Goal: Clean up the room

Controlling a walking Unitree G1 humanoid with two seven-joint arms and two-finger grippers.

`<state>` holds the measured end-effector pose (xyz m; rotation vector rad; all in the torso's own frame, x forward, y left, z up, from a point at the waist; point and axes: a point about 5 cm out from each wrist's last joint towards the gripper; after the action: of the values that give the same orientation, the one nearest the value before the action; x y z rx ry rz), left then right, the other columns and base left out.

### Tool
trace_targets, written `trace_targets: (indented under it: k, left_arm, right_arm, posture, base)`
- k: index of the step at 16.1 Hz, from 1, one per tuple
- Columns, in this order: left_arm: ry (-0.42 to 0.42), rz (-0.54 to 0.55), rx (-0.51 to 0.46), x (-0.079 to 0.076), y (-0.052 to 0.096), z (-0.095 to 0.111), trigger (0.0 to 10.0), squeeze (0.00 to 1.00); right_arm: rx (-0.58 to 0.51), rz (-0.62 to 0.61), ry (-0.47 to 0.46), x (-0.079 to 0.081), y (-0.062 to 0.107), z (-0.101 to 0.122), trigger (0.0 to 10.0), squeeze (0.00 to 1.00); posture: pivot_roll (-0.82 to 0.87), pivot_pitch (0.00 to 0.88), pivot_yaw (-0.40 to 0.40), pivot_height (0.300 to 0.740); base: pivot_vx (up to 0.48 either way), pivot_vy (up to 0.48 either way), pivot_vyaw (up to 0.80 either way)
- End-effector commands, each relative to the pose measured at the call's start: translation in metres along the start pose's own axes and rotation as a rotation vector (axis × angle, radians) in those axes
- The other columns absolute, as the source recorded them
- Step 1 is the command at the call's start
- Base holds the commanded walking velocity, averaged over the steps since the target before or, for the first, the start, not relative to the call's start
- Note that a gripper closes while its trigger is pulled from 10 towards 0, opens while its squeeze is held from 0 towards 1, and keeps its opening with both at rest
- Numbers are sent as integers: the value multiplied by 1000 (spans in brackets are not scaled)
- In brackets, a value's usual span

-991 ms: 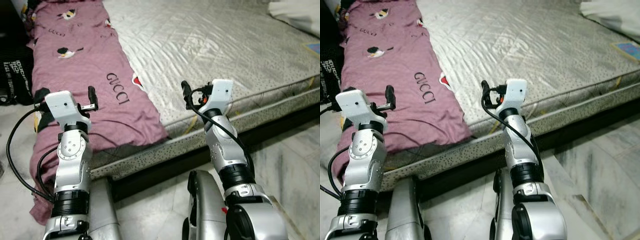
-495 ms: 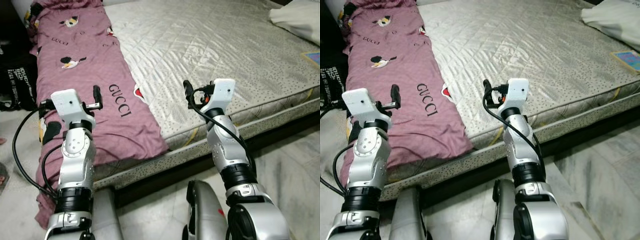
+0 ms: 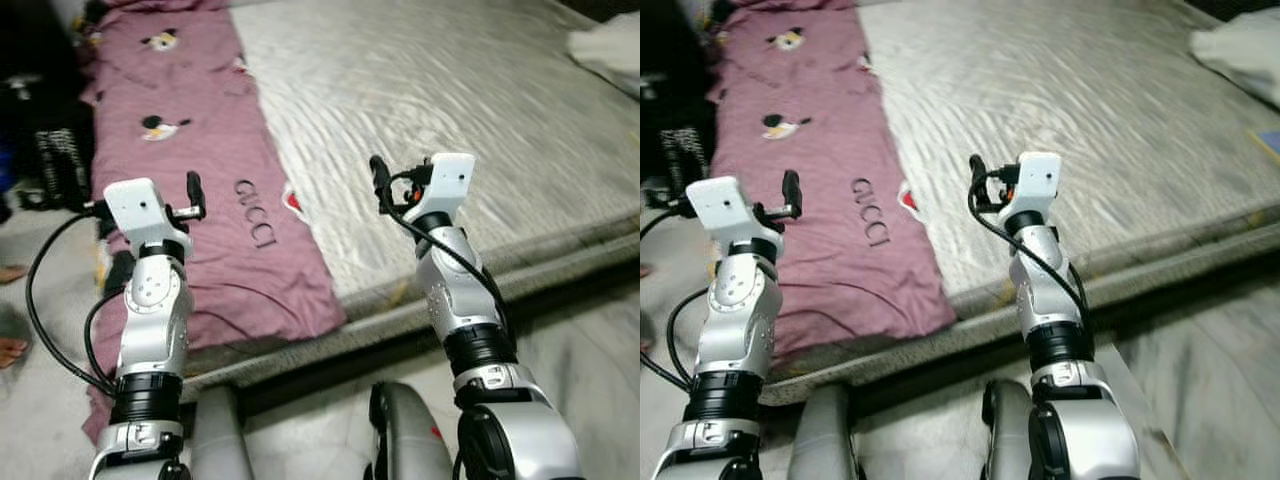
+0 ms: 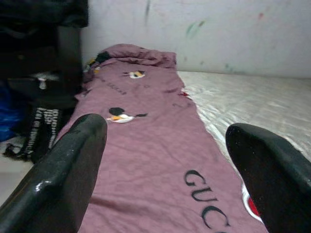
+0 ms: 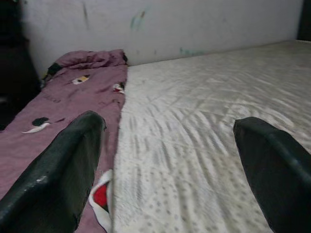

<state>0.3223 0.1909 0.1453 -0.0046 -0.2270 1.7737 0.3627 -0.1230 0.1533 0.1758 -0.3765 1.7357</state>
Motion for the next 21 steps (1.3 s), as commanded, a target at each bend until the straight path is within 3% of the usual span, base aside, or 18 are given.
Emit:
trace_targets:
  k: [1,4,12,17,21]
  left_arm:
    - [-11,-6,-6,0,-2,2,10000,0]
    - [-16,-4,-1,0,-2,1,10000,0]
    - [-14,-9,11,0,-1,-2,10000,0]
    - [-15,-6,14,-4,-2,-1,10000,0]
    - [2,-38,17,-8,-1,-2,10000,0]
  right_arm:
    - [-1,-23,10,0,-1,0,10000,0]
    - [-10,-13,26,2,1,-2,10000,0]
    - [-13,-28,22,0,2,-2,10000,0]
    - [0,-78,57,-7,5,-6,10000,0]
    - [-14,-28,48,-3,5,-4,10000,0]
  posture:
    - [-92,0,10,655]
    - [-92,0,10,655]
    - [-94,0,17,740]
    - [-94,0,18,740]
    - [-91,0,18,740]
  base:
    - [0,0,0]
    - [0,0,0]
    - [0,0,0]
    - [0,0,0]
    - [0,0,0]
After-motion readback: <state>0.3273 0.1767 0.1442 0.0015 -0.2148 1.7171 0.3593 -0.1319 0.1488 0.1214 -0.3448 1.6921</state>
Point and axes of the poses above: a point about 5 cm out from each wrist's last joint towards the gripper, its own y axis pointing back from the gripper into the wrist, its own z axis along the axis of the wrist's last joint, x = y × z, and after that the axes turned 13 degrees about -y, right-handed
